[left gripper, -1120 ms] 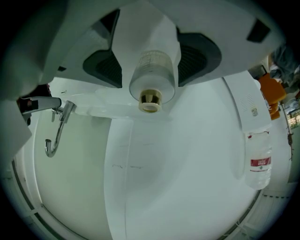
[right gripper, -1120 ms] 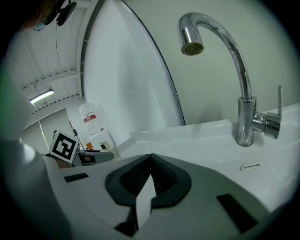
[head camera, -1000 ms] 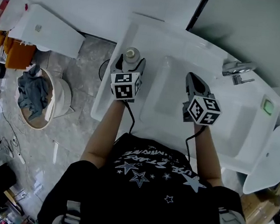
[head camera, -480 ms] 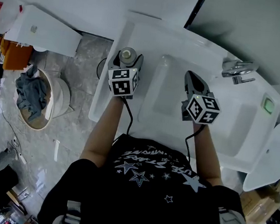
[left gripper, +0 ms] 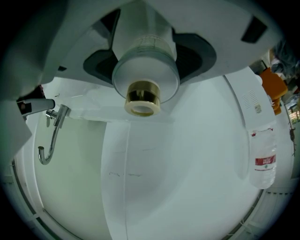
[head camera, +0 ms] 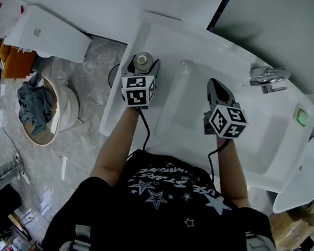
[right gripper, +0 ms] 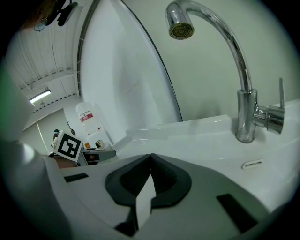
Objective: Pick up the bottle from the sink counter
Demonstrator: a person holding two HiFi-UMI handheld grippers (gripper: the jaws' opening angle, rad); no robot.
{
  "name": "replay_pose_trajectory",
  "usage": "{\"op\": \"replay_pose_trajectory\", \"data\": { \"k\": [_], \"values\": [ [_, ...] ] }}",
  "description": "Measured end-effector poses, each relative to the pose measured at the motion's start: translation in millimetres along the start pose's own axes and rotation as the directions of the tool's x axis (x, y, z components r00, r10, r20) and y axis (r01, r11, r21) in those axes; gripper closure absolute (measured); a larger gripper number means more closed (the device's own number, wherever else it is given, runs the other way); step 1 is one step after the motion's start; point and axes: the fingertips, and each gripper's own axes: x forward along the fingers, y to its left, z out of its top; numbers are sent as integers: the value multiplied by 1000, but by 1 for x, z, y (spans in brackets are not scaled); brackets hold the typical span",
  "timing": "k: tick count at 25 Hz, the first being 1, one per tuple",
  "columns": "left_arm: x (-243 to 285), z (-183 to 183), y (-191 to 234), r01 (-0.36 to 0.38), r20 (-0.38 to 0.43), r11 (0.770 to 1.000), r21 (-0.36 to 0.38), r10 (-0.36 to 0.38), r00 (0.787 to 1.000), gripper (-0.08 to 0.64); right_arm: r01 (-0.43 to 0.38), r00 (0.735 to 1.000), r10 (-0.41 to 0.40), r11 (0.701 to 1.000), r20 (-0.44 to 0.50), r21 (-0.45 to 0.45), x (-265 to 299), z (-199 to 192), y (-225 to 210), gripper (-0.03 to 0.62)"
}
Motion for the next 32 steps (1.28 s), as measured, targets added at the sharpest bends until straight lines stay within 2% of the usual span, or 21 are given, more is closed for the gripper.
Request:
{"op": "replay_pose_trajectory", "data": {
  "k": [5, 14, 26, 32],
  "values": [
    [1, -1, -2, 31, -22, 999, 37, -30, 999, 212, -2, 1000, 2, 1000, 7, -8, -1, 2, 3, 586],
    [-16, 3, -11, 76, 3, 997, -12, -76, 997, 212, 19, 999, -19, 1000, 29, -21, -16, 5, 6, 586],
    [-100, 8, -21, 143, 84, 990, -19, -141, 986, 212, 21, 996, -16, 998, 82, -57, -61, 1, 49, 586],
    [-145, 4, -36, 176, 117, 984, 0, -175, 978, 212, 24, 993, -16, 997, 115, -68, -99, -8, 71, 586]
  ]
}}
